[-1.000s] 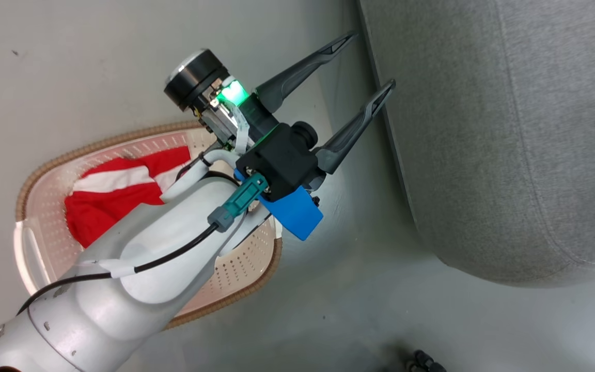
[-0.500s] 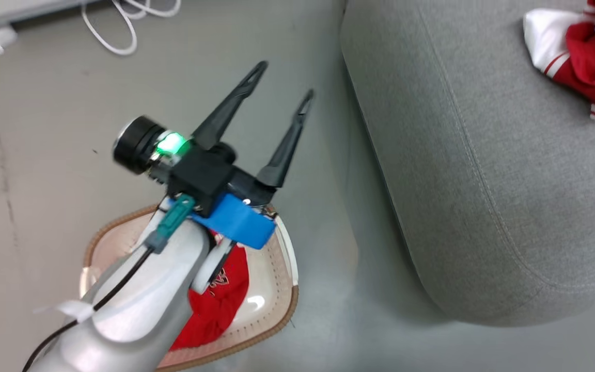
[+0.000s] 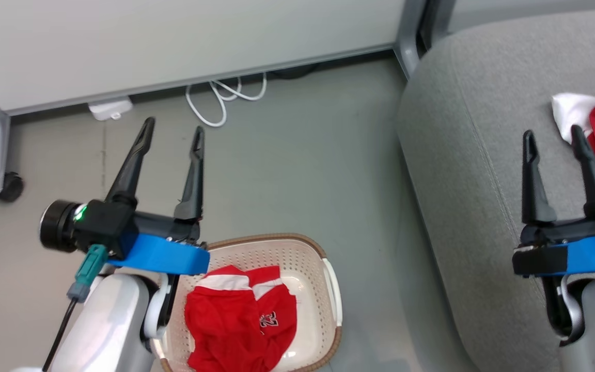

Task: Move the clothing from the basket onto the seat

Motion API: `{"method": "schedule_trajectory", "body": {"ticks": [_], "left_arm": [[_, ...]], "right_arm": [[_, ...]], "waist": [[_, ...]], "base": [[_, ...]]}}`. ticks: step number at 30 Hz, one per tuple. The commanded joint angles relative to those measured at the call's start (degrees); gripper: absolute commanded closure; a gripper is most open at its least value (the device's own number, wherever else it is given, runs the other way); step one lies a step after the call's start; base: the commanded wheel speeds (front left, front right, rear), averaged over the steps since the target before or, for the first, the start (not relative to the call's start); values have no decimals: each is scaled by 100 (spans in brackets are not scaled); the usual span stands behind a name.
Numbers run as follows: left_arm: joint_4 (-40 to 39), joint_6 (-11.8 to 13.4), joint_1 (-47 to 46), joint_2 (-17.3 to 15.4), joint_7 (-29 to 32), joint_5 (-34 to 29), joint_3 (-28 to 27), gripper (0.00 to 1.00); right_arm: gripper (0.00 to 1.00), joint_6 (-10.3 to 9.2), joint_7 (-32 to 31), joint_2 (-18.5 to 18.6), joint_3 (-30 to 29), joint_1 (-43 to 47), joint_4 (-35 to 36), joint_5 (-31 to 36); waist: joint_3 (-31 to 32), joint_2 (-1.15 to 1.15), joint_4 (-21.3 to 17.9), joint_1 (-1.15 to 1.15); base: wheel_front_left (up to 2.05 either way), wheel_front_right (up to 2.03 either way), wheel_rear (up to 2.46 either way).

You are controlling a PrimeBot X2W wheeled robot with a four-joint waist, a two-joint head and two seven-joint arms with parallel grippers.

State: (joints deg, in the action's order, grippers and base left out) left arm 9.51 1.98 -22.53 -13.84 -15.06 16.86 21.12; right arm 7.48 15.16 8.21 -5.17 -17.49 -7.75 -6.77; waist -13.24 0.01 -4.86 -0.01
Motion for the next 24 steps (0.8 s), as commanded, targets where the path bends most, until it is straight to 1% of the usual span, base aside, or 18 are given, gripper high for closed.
{"method": "schedule_trajectory", "body": {"ticks": [1, 7, 14, 19, 24], "left_arm": [[-14, -42, 167, 74, -16, -77, -180, 0], [-66, -206, 717, 308, -16, -353, -783, 0], [-141, -393, 1247, 571, -17, -624, -1416, 0], [-101, -543, 1571, 671, -16, -796, -1698, 0], [22, -650, 1784, 757, -17, -936, -1814, 0]], "right_arm": [[0, 3, -1, -38, 50, 159, 25, -58], [0, 3, -1, -166, 194, 515, 82, -23], [0, 3, -1, -351, 206, 975, 76, 44], [0, 3, -1, -424, 222, 1259, -17, 47], [0, 3, -1, -480, 228, 1455, -88, 46]], "waist": [[277, -1, 274, 1], [515, -1, 522, 1], [805, -1, 655, 1], [1017, -1, 712, 1], [1173, -1, 745, 1]], "base": [[0, 0, 0], [0, 0, 0], [0, 0, 0], [0, 0, 0], [0, 0, 0]]}}
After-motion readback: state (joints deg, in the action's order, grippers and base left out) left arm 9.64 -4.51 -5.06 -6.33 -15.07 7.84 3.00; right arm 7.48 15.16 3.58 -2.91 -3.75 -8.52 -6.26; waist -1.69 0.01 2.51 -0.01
